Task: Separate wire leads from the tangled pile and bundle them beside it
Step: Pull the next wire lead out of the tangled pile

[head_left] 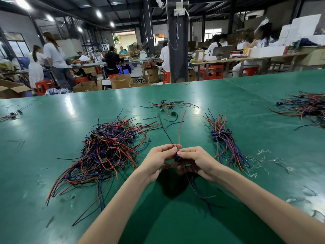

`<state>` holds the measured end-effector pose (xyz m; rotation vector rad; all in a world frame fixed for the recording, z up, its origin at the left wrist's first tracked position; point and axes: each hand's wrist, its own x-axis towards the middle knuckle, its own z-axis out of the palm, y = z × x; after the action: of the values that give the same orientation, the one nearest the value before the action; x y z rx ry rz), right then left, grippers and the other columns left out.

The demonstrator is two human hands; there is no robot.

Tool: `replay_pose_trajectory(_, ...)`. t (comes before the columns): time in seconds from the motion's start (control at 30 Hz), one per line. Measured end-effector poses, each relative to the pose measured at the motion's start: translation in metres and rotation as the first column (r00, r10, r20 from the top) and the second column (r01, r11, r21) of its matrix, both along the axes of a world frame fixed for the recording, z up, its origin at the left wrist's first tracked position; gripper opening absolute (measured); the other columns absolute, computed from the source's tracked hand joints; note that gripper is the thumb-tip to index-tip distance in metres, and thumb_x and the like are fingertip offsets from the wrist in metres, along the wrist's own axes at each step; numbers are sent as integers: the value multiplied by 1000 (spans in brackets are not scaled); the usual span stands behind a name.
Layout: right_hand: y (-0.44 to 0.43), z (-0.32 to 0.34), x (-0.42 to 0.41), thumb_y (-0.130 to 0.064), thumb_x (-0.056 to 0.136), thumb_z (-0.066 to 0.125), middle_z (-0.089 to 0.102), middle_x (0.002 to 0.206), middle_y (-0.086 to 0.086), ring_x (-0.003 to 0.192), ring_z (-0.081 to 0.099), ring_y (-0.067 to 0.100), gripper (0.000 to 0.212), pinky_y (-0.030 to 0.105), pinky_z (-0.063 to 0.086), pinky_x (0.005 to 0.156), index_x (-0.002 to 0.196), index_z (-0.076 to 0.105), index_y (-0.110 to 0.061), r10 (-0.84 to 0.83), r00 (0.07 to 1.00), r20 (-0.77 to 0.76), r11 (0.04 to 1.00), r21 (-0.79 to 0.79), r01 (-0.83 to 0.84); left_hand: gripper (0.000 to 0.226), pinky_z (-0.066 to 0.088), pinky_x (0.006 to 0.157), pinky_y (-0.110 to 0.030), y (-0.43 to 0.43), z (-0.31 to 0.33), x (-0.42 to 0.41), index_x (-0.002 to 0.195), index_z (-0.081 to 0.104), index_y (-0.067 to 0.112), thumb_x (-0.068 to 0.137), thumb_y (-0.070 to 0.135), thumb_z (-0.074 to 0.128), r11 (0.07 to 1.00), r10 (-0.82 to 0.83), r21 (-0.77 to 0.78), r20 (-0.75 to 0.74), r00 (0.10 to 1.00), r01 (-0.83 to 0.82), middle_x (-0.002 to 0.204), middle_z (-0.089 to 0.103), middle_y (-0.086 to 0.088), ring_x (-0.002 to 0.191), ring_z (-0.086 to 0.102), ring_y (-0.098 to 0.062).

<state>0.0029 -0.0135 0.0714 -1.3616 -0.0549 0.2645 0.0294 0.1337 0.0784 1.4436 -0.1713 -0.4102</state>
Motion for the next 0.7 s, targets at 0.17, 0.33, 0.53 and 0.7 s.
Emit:
replay_pose_trajectory(0.17,-6,3,-1,-2,95,43,62,60,12,44,54,17,22,30,54,50,79,58,2,45,998,-53,999,22,-44,17,50,49,-24,-9,-5,11,96,65,2,85,13,58,979,-165,-134,-76,983,154,68,68,-5,44,53,-14)
replay_pose_trajectory(0.33,-6,2,2,-5,98,40,63,62,12,45,54,15,25,29,54,51,83,59,1,23,997,-69,998,60,-19,20,48,48,-24,-13,-15,18,91,66,3,76,16,65,975,-89,-211,-60,994,75,69,65,-8,43,49,-16)
replay_pose_trajectory(0.53,2,-2,0,-5,95,48,63,63,11,43,55,14,19,31,56,50,83,60,2,-29,1000,-10,1000,-14,28,19,54,63,-20,-13,-24,12,96,67,9,83,-4,62,973,121,-205,59,991,-106,72,68,-2,62,63,-11)
replay_pose_trajectory(0.7,3,-1,-3,-3,94,49,65,62,11,45,59,16,14,39,58,59,84,59,1,-48,999,-17,999,-13,48,20,53,70,-18,-13,-23,7,90,66,9,81,-8,65,971,194,-171,158,968,-167,71,71,-1,69,66,-9)
